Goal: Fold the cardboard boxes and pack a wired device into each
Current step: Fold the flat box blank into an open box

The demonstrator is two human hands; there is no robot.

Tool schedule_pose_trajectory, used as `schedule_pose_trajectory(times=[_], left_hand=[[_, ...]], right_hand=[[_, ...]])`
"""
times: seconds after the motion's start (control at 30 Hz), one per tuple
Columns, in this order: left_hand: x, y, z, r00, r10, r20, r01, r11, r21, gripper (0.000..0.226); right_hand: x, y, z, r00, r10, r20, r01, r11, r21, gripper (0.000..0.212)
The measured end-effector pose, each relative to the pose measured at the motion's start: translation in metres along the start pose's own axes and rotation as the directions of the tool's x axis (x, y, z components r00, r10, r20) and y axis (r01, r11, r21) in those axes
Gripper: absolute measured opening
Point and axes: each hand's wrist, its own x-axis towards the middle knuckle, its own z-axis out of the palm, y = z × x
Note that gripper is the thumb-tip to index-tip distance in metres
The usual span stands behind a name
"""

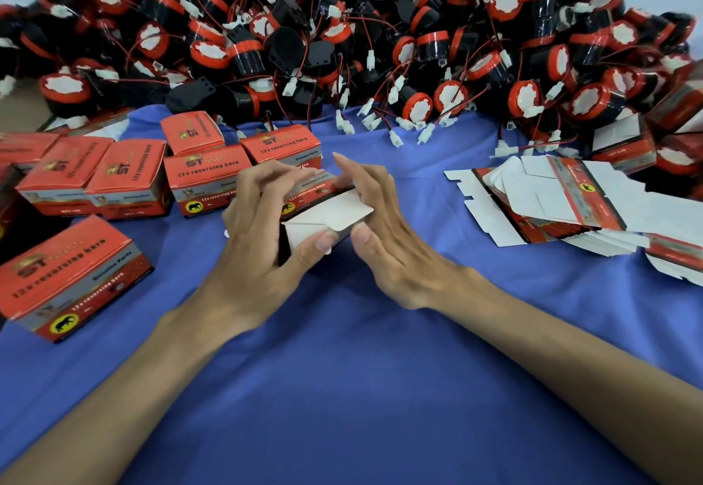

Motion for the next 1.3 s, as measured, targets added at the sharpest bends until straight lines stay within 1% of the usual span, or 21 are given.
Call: schedule_pose_trajectory(times=[0.03,0.1,0.13,0.17,0.2,0.3,0.37,0.47,0.57,0.63,0.7,0.73,0.8,0.9,0.97,1.03,1.07,1.13,1.2,1.3], left_hand=[[0.0,0.0,0.0,0.999,-0.042,-0.004,0.042,0.999,-0.002,0.066],[0.002,0.0,0.0,0.986,-0.166,-0.004,0.166,0.985,-0.046,0.085],[0.003,-0.002,-0.001,0.974,-0.228,0.018,0.229,0.971,-0.075,0.088],[0.003,-0.003,-0.002,0.963,-0.265,0.048,0.268,0.959,-0.088,0.087],[0.002,-0.004,-0.003,0.959,-0.271,0.083,0.278,0.957,-0.084,0.084],[0.002,-0.005,-0.006,0.963,-0.246,0.113,0.254,0.965,-0.069,0.072],[0.002,-0.004,-0.006,0.97,-0.215,0.112,0.223,0.973,-0.064,0.069],[0.002,-0.002,-0.007,0.984,-0.156,0.083,0.162,0.984,-0.069,0.056],[0.003,0.0,-0.01,0.985,-0.168,0.032,0.171,0.966,-0.194,0.05],[0.004,-0.001,-0.011,0.982,-0.189,0.016,0.186,0.939,-0.291,0.046],[0.004,-0.002,-0.011,0.982,-0.188,0.01,0.18,0.921,-0.346,0.043],[0.003,-0.003,-0.011,0.983,-0.184,0.005,0.174,0.916,-0.362,0.042],[0.003,-0.002,-0.011,0.983,-0.183,-0.004,0.167,0.908,-0.384,0.042],[0.003,-0.002,-0.013,0.984,-0.178,-0.003,0.162,0.902,-0.4,0.039],[0.002,-0.001,-0.013,0.987,-0.162,0.014,0.154,0.903,-0.402,0.038],[0.002,0.0,-0.013,0.99,-0.14,0.036,0.142,0.904,-0.404,0.038],[0.002,0.001,-0.013,0.991,-0.13,0.044,0.136,0.904,-0.405,0.037],[0.001,0.0,-0.014,0.992,-0.115,0.054,0.127,0.907,-0.401,0.039],[0.001,0.0,-0.014,0.992,-0.098,0.073,0.119,0.915,-0.385,0.04],[0.001,0.0,-0.013,0.994,-0.051,0.1,0.081,0.94,-0.33,0.038]], right_hand=[[0.0,0.0,0.0,1.0,-0.008,0.002,0.008,1.0,0.005,0.067],[0.002,-0.002,-0.001,1.0,-0.008,0.015,0.008,1.0,0.022,0.061],[0.003,-0.001,0.0,1.0,-0.004,0.018,0.004,1.0,0.019,0.057],[0.003,0.001,0.0,1.0,-0.009,0.017,0.009,1.0,0.012,0.053],[0.002,0.002,-0.001,1.0,-0.025,0.014,0.025,1.0,0.001,0.051],[0.003,0.0,-0.002,0.999,-0.033,-0.001,0.033,0.999,-0.022,0.05],[0.003,-0.003,-0.001,0.999,-0.037,-0.02,0.036,0.998,-0.044,0.051],[0.0,-0.003,0.0,0.992,-0.126,-0.016,0.124,0.989,-0.08,0.058],[-0.001,-0.004,-0.002,0.984,-0.176,-0.004,0.176,0.984,-0.017,0.061],[0.001,-0.005,-0.005,0.982,-0.179,-0.059,0.182,0.982,0.055,0.059],[0.003,-0.005,-0.005,0.978,-0.161,-0.132,0.174,0.98,0.093,0.054],[0.004,-0.005,-0.005,0.977,-0.146,-0.153,0.161,0.983,0.09,0.051],[0.006,-0.004,-0.005,0.981,-0.119,-0.152,0.131,0.989,0.07,0.045],[0.009,-0.006,-0.006,0.995,-0.052,-0.082,0.06,0.994,0.095,0.044],[0.01,-0.008,-0.009,0.999,0.039,0.009,-0.04,0.988,0.148,0.051],[0.009,-0.009,-0.01,0.988,0.118,0.098,-0.136,0.968,0.212,0.066],[0.009,-0.009,-0.01,0.982,0.142,0.129,-0.167,0.962,0.216,0.071],[0.01,-0.008,-0.008,0.974,0.163,0.155,-0.188,0.969,0.158,0.07],[0.01,-0.005,-0.005,0.974,0.179,0.137,-0.195,0.974,0.114,0.069],[0.01,-0.001,-0.001,0.961,0.233,0.152,-0.253,0.958,0.135,0.072]])
